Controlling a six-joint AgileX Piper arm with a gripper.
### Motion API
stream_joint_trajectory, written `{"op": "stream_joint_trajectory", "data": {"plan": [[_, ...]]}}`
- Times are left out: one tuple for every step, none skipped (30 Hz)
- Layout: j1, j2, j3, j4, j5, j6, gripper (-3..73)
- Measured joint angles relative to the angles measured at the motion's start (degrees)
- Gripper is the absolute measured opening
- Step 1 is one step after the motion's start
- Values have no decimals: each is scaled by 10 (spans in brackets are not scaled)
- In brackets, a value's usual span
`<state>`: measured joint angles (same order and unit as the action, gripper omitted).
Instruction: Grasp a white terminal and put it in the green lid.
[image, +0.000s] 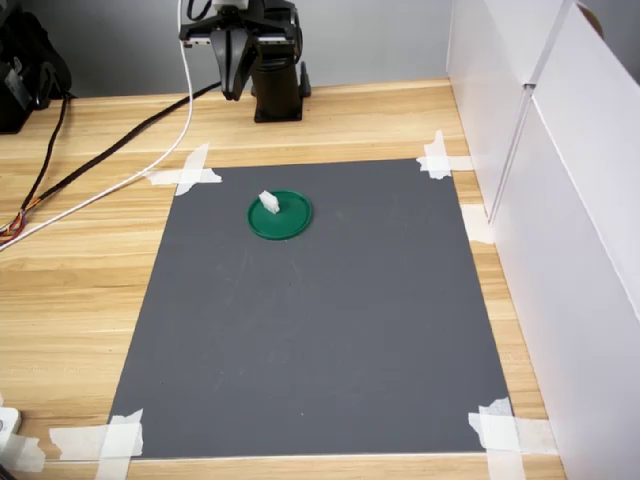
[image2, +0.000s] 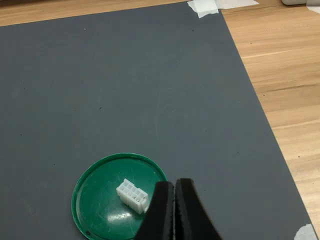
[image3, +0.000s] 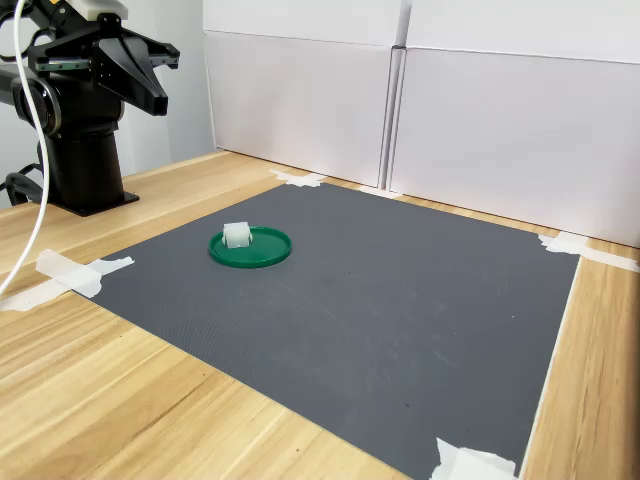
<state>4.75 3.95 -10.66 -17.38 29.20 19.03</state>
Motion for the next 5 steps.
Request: {"op": "stream_joint_trajectory", "data": {"plan": [[0, 0, 0, 0, 0, 1, -20], [0, 0, 0, 0, 0, 1, -20], [0, 0, 0, 0, 0, 1, -20], [0, 0, 0, 0, 0, 1, -20], [0, 0, 0, 0, 0, 1, -20]]}}
